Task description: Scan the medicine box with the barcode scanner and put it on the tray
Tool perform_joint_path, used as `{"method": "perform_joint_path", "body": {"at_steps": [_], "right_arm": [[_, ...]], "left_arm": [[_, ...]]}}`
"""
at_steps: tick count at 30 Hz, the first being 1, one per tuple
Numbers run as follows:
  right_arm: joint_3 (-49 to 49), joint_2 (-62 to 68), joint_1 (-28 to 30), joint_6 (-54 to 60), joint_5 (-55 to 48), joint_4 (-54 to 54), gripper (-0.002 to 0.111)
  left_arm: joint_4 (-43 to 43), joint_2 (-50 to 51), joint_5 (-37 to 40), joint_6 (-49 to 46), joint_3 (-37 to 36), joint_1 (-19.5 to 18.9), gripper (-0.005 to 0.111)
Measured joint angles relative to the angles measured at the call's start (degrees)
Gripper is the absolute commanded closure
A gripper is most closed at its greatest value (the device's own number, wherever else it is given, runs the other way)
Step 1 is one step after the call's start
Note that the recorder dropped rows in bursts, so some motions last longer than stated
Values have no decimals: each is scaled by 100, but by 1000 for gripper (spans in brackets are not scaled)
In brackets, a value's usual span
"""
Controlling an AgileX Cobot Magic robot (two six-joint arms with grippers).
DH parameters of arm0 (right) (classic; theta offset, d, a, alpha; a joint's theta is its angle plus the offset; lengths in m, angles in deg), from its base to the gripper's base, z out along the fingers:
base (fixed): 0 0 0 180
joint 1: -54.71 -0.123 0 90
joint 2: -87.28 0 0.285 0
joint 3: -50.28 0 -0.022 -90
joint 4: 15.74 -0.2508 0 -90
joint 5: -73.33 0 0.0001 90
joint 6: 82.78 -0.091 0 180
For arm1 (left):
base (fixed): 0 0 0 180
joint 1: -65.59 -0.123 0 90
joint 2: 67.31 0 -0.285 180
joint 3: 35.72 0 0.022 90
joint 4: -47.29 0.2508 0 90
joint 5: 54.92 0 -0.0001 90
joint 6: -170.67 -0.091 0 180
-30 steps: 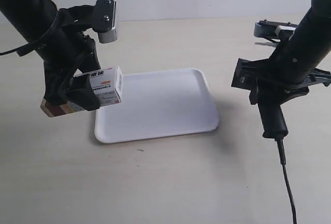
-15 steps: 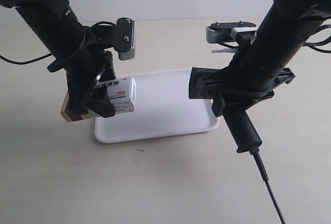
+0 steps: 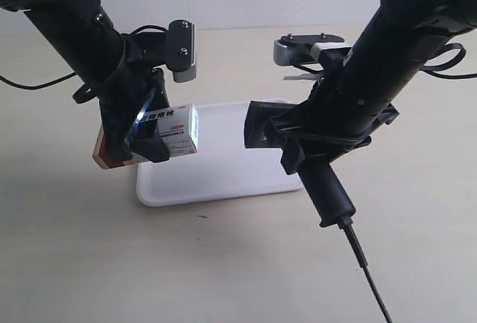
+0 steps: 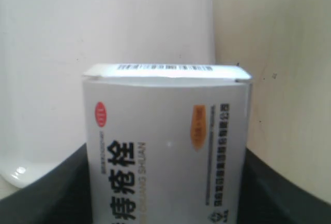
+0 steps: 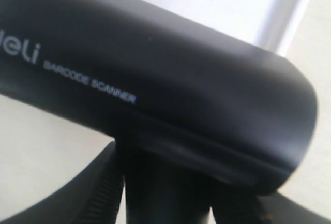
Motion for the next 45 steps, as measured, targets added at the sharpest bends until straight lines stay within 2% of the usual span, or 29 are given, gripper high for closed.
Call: {"method": "perform_joint_path", "body": {"at_steps": [14, 21, 26, 36, 45], "right_arm": [[0, 0, 0, -27, 215, 105, 108], [0, 0, 10, -532, 307, 505, 108], [0, 0, 441, -1001, 307, 913, 108], [0, 125, 1460, -1079, 453, 1011, 108], [0, 673, 1602, -1079, 664, 1025, 108]], "left_arm": [[-10, 0, 0, 0, 0, 0, 107], [-32, 0, 0, -2, 0, 0, 107], [-99, 0, 0, -2, 0, 0, 107], [-140, 0, 0, -2, 0, 104, 107], [-152, 128, -202, -2, 56, 170, 107]]}}
